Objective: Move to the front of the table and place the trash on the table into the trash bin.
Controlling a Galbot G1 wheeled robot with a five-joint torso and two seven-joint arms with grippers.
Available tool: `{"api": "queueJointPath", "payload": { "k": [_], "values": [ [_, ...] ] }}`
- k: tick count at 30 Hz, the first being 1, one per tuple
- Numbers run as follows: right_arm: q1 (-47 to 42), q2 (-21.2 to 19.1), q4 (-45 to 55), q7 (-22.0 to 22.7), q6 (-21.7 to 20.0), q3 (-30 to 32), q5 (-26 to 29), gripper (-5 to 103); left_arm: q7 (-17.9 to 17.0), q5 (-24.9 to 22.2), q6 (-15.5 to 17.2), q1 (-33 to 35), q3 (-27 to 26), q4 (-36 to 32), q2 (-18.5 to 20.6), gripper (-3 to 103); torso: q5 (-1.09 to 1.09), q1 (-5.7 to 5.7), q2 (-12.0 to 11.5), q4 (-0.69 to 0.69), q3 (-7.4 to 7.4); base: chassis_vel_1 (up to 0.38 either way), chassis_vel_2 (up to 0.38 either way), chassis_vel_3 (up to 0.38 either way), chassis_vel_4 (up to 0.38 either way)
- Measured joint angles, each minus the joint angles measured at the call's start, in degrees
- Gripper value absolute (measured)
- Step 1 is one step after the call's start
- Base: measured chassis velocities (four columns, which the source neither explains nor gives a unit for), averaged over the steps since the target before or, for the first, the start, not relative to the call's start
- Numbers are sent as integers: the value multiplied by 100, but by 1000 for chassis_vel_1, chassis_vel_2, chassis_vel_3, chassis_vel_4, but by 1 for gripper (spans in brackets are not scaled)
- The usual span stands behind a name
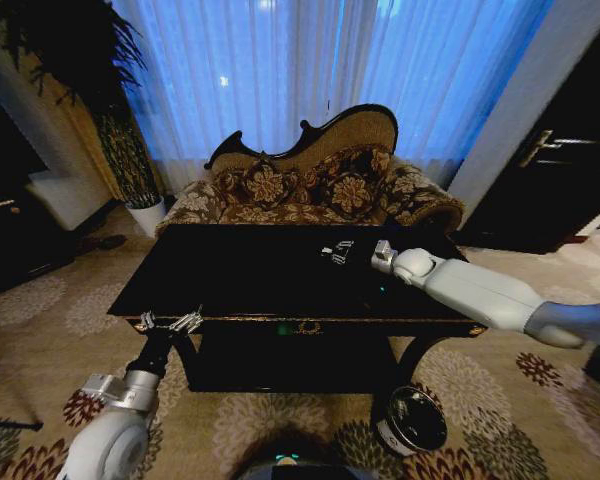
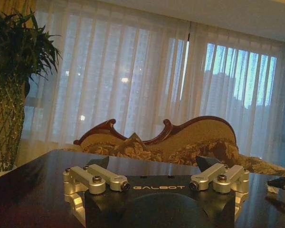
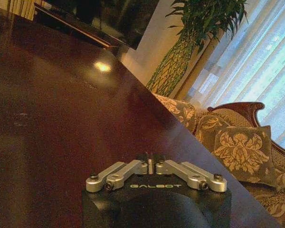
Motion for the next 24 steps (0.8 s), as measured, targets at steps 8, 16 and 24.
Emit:
{"api": "queueJointPath", "payload": {
  "k": [8, 16, 24],
  "values": [
    [-52, -2, -5, 0, -1, 99, 15, 0, 29, 7, -24, 55, -37, 2, -18, 100, 0, 0, 0, 0, 0, 0, 0, 0, 0],
    [10, -115, 158, -5, -2, 128, 110, 14, 25, 1, -23, -16, 1, 12, 35, 100, -1, 0, 0, -1, 0, 0, 0, 0, 0],
    [-51, -94, 100, -5, -3, 131, 42, 41, 21, -5, -13, -34, 30, 13, 53, 100, 0, 0, 0, -1, 0, 0, 0, 0, 0]
  ]
}}
